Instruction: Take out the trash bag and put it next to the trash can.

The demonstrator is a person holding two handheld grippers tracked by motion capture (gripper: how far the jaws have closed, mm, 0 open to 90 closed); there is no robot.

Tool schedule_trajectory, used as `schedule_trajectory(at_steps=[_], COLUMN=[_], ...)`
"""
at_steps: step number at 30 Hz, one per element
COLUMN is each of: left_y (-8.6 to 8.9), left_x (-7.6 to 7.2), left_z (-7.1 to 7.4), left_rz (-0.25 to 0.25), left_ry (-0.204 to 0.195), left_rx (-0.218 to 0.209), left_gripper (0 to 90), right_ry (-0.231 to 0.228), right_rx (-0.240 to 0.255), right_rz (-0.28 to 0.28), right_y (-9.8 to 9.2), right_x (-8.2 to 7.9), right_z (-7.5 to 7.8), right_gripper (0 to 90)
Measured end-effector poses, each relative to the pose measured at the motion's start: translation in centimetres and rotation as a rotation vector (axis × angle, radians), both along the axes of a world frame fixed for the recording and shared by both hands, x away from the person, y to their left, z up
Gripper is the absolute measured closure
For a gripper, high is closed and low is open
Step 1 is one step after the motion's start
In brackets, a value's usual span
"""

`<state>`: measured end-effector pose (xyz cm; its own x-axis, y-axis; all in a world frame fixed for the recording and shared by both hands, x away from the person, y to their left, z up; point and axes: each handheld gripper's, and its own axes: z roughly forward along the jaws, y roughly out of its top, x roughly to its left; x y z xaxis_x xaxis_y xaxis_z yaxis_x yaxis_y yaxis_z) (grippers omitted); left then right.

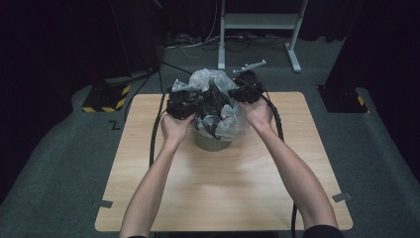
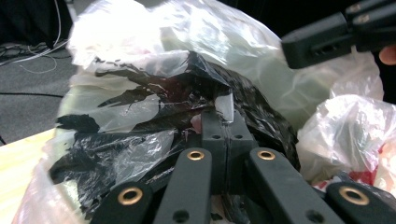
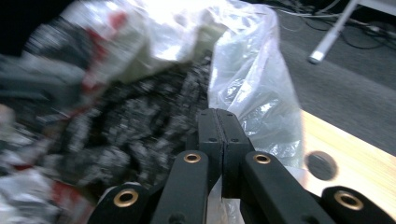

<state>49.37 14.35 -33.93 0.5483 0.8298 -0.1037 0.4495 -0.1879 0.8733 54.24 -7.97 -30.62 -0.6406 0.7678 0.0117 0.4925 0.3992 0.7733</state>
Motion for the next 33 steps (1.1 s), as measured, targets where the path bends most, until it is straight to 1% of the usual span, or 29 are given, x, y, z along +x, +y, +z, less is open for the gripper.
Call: schedule_trajectory(at_steps=[1, 2, 3, 7, 9, 12, 14, 16, 17, 19, 20, 21, 22, 25, 28, 30, 31, 32, 33], left_y=[0.0, -0.4, -0.4, -1.3, -1.6, -1.9, -2.4, -2.9, -3.1, -3.2, -3.5, -3.5, -3.7, -3.8, -4.0, -4.0, -4.0, -4.1, -4.1], left_x=[0.0, -0.1, -0.1, -0.3, -0.3, -0.3, -0.3, -0.2, -0.1, -0.1, 0.1, 0.1, 0.2, 0.2, 0.3, 0.3, 0.3, 0.3, 0.3], left_z=[0.0, 0.1, 0.1, 0.5, 0.5, 0.5, 0.4, 0.2, 0.1, 0.0, -0.1, -0.1, -0.3, -0.4, -0.5, -0.6, -0.6, -0.7, -0.7], left_rz=[0.0, -0.009, -0.009, -0.037, -0.044, -0.052, -0.055, -0.057, -0.058, -0.059, -0.056, -0.056, -0.054, -0.051, -0.051, -0.051, -0.051, -0.052, -0.052], left_ry=[0.0, -0.007, -0.007, -0.027, -0.028, -0.025, -0.026, -0.017, -0.013, -0.009, -0.001, -0.001, 0.006, 0.016, 0.02, 0.019, 0.019, 0.018, 0.018], left_rx=[0.0, 0.011, 0.011, 0.05, 0.057, 0.065, 0.083, 0.108, 0.116, 0.124, 0.132, 0.132, 0.14, 0.144, 0.148, 0.151, 0.151, 0.154, 0.154], left_gripper=[89.2, 89.2, 89.2, 89.2, 89.2, 89.2, 89.2, 89.2, 89.2, 89.1, 89.1, 89.1, 89.1, 88.9, 88.5, 87.9, 87.6, 87.2, 86.9], right_ry=[0.0, 0.009, 0.013, 0.021, 0.018, 0.03, 0.038, 0.04, 0.044, 0.053, 0.061, 0.061, 0.077, 0.101, 0.12, 0.124, 0.124, 0.123, 0.127], right_rx=[0.0, 0.026, 0.033, 0.047, 0.06, 0.081, 0.084, 0.089, 0.095, 0.109, 0.114, 0.114, 0.12, 0.122, 0.114, 0.095, 0.095, 0.076, 0.071], right_rz=[0.0, 0.017, 0.023, 0.045, 0.054, 0.058, 0.059, 0.063, 0.062, 0.067, 0.065, 0.065, 0.062, 0.052, 0.052, 0.046, 0.046, 0.042, 0.041], right_y=[0.0, 0.5, 0.7, 1.8, 2.2, 2.8, 3.0, 3.2, 3.2, 3.4, 3.4, 3.4, 3.5, 3.6, 3.7, 3.9, 3.9, 4.2, 4.3], right_x=[0.0, -0.2, -0.2, -0.6, -0.6, -0.7, -0.7, -0.7, -0.7, -0.7, -0.7, -0.7, -0.5, -0.2, -0.1, 0.0, 0.0, 0.1, 0.1], right_z=[0.0, 0.3, 0.4, 0.9, 1.1, 1.3, 1.3, 1.3, 1.3, 1.3, 1.2, 1.2, 1.1, 0.8, 0.5, 0.4, 0.4, 0.2, 0.2], right_gripper=[89.7, 89.7, 89.7, 89.5, 89.5, 89.5, 89.3, 88.7, 87.2, 80.9, 77.2, 77.2, 69.2, 60.1, 53.8, 52.0, 52.0, 54.5, 54.5])
